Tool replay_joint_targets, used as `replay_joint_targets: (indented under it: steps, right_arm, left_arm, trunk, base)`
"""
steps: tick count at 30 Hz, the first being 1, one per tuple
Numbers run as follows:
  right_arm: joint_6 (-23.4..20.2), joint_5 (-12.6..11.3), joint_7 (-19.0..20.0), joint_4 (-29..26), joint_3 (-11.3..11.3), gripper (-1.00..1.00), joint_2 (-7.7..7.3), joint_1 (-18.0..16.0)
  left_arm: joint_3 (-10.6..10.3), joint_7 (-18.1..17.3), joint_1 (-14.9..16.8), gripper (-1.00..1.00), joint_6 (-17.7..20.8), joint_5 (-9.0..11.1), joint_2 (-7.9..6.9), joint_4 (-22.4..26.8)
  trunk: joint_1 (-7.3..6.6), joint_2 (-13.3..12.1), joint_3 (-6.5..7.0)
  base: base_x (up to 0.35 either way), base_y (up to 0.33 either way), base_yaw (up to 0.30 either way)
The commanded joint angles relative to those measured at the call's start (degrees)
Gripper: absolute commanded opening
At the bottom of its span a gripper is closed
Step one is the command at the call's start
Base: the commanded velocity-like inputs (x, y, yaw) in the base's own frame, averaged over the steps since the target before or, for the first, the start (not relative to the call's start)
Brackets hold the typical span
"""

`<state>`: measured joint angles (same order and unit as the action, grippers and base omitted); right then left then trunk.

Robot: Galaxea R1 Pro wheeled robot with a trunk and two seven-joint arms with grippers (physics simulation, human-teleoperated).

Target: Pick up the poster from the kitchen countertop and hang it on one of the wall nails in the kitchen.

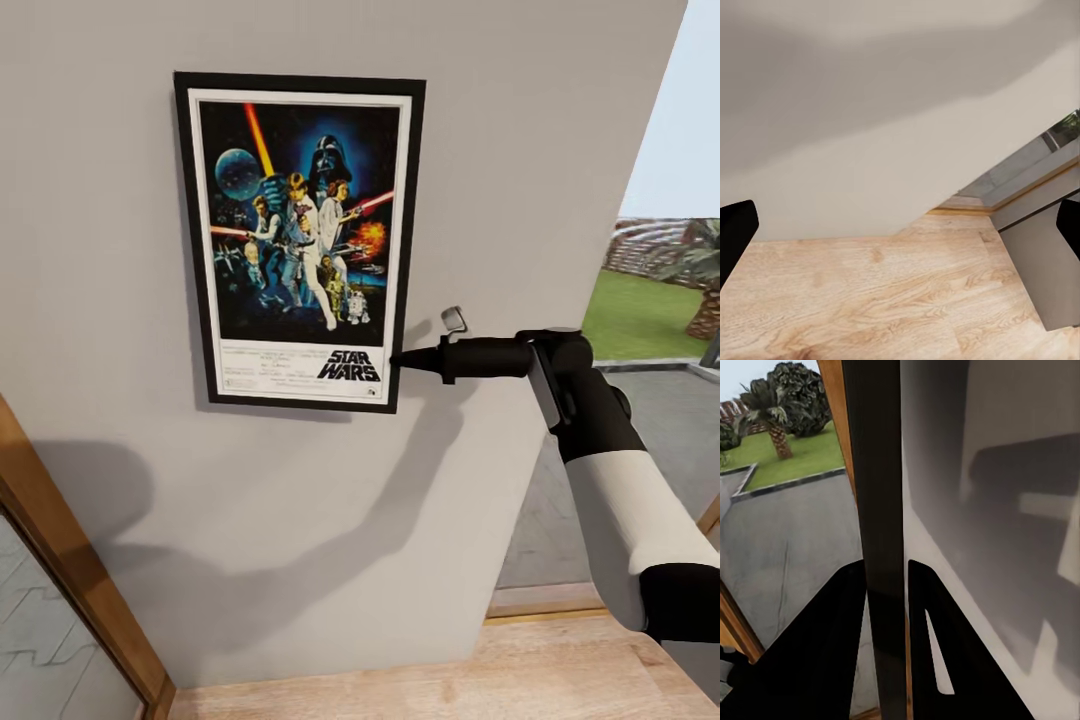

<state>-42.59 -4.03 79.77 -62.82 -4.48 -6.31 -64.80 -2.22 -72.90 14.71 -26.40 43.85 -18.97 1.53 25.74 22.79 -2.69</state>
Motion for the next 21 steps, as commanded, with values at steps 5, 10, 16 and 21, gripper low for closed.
replay_joint_targets:
  steps: [5,10,16,21]
  right_arm:
    - [-1.23,-0.10,-0.11,0.01,-0.18,-1.00,0.16,-0.10]
    - [-2.52,-0.10,-0.14,-0.68,-0.16,-1.00,0.23,-0.56]
    - [-2.95,-0.06,-0.14,-1.18,-0.12,-1.00,0.24,-0.88]
    - [-3.01,-0.03,-0.14,-1.23,-0.16,-1.00,0.29,-0.93]
  left_arm:
    - [-0.24,-0.14,0.05,1.00,-0.29,0.27,-0.01,-0.03]
    - [-0.20,-0.14,0.05,1.00,-0.30,0.29,-0.01,-0.03]
    - [-0.19,-0.14,0.05,1.00,-0.32,0.27,-0.01,-0.03]
    - [-0.20,-0.14,0.05,1.00,-0.32,0.27,-0.13,-0.03]
  trunk:
    - [0.04,0.13,-0.14]
    - [0.04,0.13,-0.14]
    - [0.04,0.13,-0.14]
    - [0.04,0.13,-0.14]
  base:
    - [0.000,0.000,0.000]
    - [0.000,0.000,0.000]
    - [0.000,0.000,0.000]
    - [0.000,0.000,0.000]
